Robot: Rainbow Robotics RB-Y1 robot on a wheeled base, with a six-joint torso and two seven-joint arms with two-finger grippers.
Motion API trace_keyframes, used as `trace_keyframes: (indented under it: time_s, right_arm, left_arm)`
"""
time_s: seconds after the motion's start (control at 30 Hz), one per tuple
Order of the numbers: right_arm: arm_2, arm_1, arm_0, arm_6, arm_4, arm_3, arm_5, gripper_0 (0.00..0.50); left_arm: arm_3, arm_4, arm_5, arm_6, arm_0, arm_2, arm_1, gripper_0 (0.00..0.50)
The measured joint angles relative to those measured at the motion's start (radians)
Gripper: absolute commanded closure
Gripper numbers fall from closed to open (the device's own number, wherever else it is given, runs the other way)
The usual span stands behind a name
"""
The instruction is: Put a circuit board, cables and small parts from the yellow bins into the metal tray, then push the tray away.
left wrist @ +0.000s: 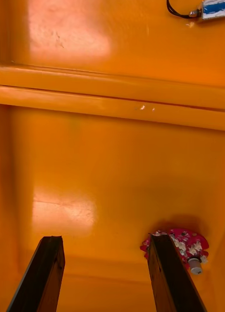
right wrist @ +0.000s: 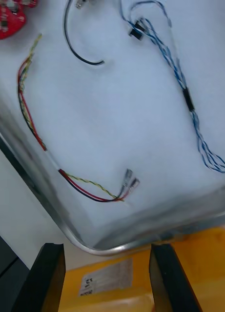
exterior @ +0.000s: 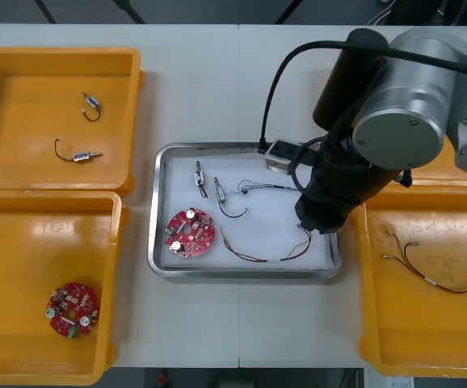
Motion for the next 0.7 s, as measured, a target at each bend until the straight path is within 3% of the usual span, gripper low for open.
trace_keyframes:
  time_s: [0.2, 0.7]
  right_arm:
    - [0.097, 0.073, -0.021, 0.108, 0.092, -0.035, -0.008, 0.000]
    - [0.411, 0.201, -0.041, 0.107, 0.356, -0.053, -0.102, 0.000]
  left_arm:
    - [0.013, 0.044, 0.000, 0.000, 0.000, 0.000, 0.000, 0.000]
    - [0.014, 0.056, 0.000, 0.000, 0.000, 0.000, 0.000, 0.000]
